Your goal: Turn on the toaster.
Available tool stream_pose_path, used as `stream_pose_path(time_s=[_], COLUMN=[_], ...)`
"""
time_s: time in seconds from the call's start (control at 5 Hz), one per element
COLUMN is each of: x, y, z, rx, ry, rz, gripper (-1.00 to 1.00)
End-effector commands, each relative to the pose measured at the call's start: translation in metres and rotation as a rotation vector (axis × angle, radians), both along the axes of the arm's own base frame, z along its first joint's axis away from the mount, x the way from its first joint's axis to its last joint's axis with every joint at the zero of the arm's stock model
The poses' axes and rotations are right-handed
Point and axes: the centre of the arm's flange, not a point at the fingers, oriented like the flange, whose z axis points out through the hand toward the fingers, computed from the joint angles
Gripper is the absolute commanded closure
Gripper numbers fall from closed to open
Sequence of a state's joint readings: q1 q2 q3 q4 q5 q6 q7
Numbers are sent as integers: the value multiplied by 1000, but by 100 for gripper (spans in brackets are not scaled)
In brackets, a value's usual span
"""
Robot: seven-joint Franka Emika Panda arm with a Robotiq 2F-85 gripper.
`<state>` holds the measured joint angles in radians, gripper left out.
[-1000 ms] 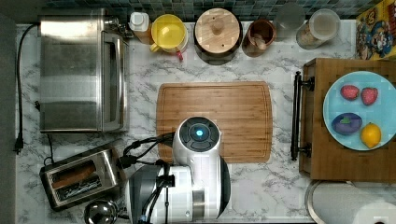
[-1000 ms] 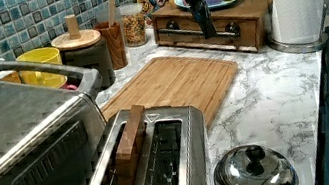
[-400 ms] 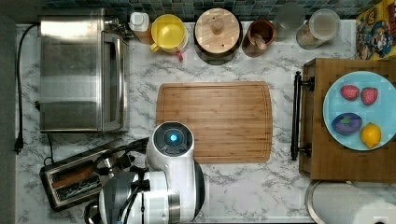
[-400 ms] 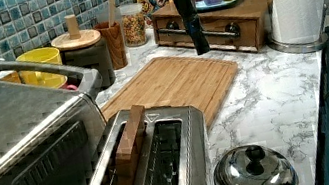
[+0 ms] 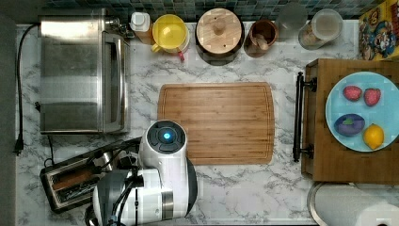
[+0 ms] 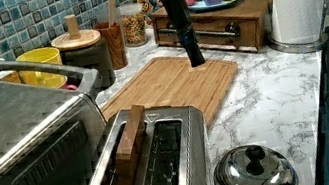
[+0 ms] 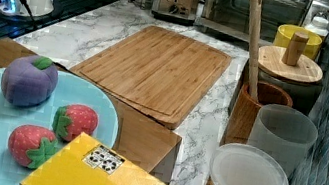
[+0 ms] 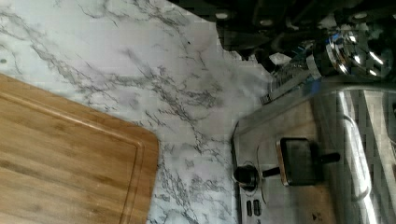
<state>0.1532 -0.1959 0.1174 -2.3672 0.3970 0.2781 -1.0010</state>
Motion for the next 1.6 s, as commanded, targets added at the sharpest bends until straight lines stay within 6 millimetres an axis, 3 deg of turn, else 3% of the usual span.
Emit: stream_pose_path(time_s=[0.2, 0.6, 1.2, 1.4, 1.6], x=[21, 22, 41, 39, 30], y=[74, 105, 75, 74, 96], z=[78, 59, 46, 33, 17], rx=[214, 151, 61, 36, -2], ry=[-216, -239, -267, -242, -195], rz=[63, 62, -65, -63, 14], gripper=[100, 100, 100, 100, 100])
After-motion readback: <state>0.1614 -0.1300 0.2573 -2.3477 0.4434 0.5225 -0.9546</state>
